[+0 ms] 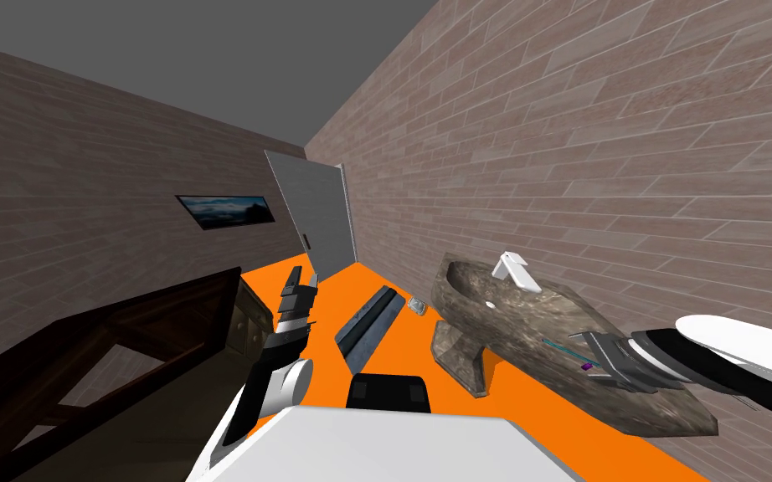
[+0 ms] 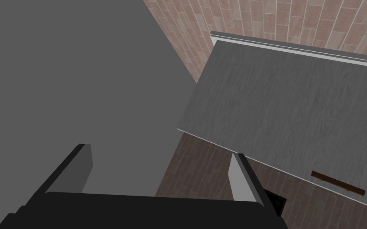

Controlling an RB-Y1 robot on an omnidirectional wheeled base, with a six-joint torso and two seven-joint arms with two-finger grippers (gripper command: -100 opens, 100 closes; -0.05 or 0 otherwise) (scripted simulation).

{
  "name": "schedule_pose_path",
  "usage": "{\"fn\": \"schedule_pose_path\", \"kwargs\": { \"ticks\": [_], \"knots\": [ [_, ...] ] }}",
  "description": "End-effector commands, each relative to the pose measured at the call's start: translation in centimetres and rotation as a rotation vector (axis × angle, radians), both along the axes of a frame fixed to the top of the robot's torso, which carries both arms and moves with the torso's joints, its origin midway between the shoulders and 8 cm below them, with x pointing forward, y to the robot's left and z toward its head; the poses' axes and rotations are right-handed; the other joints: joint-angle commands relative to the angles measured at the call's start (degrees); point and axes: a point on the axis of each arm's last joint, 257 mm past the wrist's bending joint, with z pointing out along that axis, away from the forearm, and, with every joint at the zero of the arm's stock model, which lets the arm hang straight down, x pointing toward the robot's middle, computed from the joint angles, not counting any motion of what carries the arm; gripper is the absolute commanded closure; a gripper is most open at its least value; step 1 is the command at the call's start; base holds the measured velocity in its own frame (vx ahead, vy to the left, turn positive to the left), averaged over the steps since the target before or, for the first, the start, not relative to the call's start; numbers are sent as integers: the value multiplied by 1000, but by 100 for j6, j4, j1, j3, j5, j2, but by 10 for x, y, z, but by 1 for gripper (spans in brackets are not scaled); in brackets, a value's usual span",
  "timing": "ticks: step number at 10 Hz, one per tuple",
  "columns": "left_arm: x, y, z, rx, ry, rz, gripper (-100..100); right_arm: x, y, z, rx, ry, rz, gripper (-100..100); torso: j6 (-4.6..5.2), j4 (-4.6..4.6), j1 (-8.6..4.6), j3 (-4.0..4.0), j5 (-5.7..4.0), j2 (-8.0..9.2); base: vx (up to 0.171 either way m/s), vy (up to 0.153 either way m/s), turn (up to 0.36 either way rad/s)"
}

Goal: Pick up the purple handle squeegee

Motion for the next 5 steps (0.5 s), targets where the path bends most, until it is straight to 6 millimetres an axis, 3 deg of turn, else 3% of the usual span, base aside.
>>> {"fn": "schedule_pose_path", "kwargs": {
  "ticks": [1,5],
  "knots": [
    [0,0,0,0,0,0,0,-5,6,1,23,26,1,-100,0,0,0,0,0,0,15,-26,-9],
    [0,0,0,0,0,0,0,-16,23,5,80,90,-2,-100,0,1,2,2,1,4,18,-40,-9]
  ]
}}
